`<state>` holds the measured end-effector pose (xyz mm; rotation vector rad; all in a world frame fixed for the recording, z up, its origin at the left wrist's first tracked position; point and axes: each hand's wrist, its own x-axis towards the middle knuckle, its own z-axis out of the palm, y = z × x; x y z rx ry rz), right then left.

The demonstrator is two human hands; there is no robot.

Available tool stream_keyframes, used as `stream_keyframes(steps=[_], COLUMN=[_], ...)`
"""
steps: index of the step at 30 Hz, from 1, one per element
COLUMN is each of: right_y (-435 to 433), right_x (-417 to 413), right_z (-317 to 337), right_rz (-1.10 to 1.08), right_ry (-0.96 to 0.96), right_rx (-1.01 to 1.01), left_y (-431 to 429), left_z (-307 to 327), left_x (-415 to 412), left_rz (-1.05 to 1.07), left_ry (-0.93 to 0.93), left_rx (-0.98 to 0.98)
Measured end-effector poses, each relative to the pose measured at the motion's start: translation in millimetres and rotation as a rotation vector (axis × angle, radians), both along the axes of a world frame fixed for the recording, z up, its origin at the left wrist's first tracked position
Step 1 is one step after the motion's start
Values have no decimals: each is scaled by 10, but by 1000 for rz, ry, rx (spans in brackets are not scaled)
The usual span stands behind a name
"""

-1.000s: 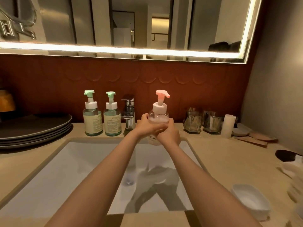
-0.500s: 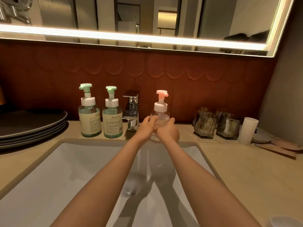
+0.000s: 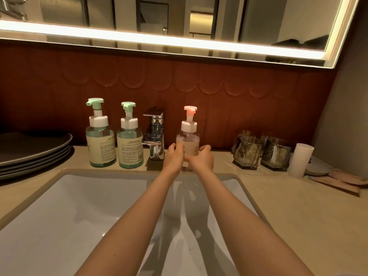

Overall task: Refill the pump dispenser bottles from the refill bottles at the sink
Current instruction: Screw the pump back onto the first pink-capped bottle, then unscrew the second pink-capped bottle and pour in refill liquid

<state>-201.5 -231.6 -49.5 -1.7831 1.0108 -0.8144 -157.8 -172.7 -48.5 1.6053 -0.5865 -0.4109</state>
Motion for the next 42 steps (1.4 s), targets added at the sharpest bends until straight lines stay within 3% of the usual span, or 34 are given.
stream_keyframes(steps=[9, 14, 20, 25, 34, 38, 42], right_y=[80, 187, 311, 368, 577, 562, 430], right_x=[-166, -440, -1072, -1759, -2499, -2879, -3296], right_z=[65, 306, 427, 760, 1407, 1724, 1847], right_rz=[109, 125, 32, -122, -144, -164, -224], right_ry=[56, 16, -52, -64, 12, 29, 19], right_rx=[46, 21, 36, -26, -225, -314, -293], left_y=[105, 225, 403, 420, 410, 369, 270], left_z=[56, 239, 548, 657, 1043, 1301, 1386], left_x=[-158, -417, -909, -1426, -2231, -2524, -2808], left_rz=[-1, -118, -161, -313, -460, -500, -586], left_ry=[-35, -80, -140, -212, -302, -429, -410], left_rx=[21, 80, 49, 117, -49, -69, -69])
